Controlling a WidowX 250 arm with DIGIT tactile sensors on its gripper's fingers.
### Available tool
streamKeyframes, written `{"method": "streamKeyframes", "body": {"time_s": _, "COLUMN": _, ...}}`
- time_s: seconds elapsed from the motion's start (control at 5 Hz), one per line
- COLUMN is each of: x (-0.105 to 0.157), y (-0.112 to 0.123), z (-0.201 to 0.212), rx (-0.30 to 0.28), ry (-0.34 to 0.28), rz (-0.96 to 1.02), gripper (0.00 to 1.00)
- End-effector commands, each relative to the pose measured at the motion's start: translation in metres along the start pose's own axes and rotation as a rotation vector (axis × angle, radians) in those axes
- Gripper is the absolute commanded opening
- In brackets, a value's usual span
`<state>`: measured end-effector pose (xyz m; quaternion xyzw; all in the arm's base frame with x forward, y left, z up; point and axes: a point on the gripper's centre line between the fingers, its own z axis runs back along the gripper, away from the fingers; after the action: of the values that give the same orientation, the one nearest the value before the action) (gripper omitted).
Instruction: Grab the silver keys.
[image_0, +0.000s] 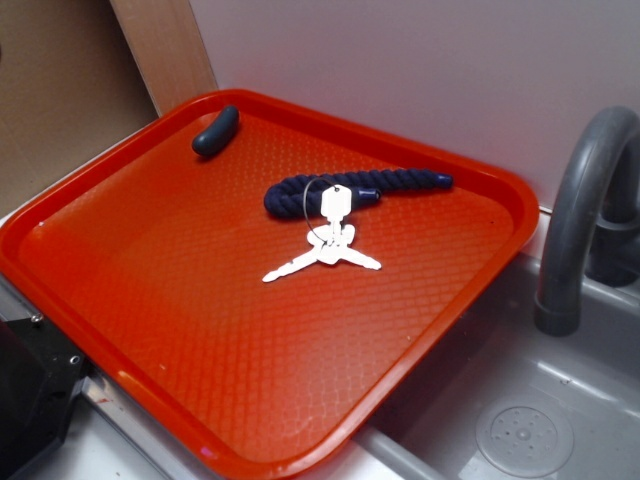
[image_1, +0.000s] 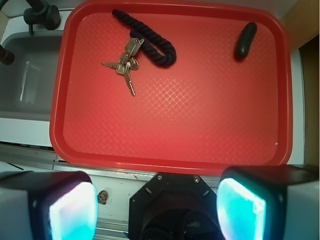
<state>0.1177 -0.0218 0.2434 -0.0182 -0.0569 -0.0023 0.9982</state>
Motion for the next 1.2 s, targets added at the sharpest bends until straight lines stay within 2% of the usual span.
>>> {"method": "streamKeyframes", "body": {"time_s": 0.0, "x": 0.000, "y": 0.000, "z": 0.000, "rx": 0.000, "ry": 0.000, "rz": 0.000, "gripper": 1.00}}
{"method": "streamKeyframes", "body": {"time_s": 0.2, "x": 0.046, "y": -0.019, "z": -0.036, "rx": 0.011, "ry": 0.009, "rz": 0.251, "gripper": 1.00}}
{"method": "streamKeyframes", "body": {"time_s": 0.4, "x": 0.091, "y": -0.025, "z": -0.049, "rx": -0.080, "ry": 0.019, "rz": 0.403, "gripper": 1.00}}
{"method": "streamKeyframes", "body": {"time_s": 0.6, "x": 0.109, "y": -0.028, "z": -0.072, "rx": -0.131, "ry": 0.019, "rz": 0.480, "gripper": 1.00}}
{"method": "streamKeyframes", "body": {"time_s": 0.8, "x": 0.118, "y": -0.026, "z": -0.112, "rx": -0.111, "ry": 0.019, "rz": 0.463, "gripper": 1.00}}
{"method": "streamKeyframes", "body": {"time_s": 1.0, "x": 0.123, "y": -0.028, "z": -0.149, "rx": -0.185, "ry": 0.050, "rz": 0.403, "gripper": 1.00}}
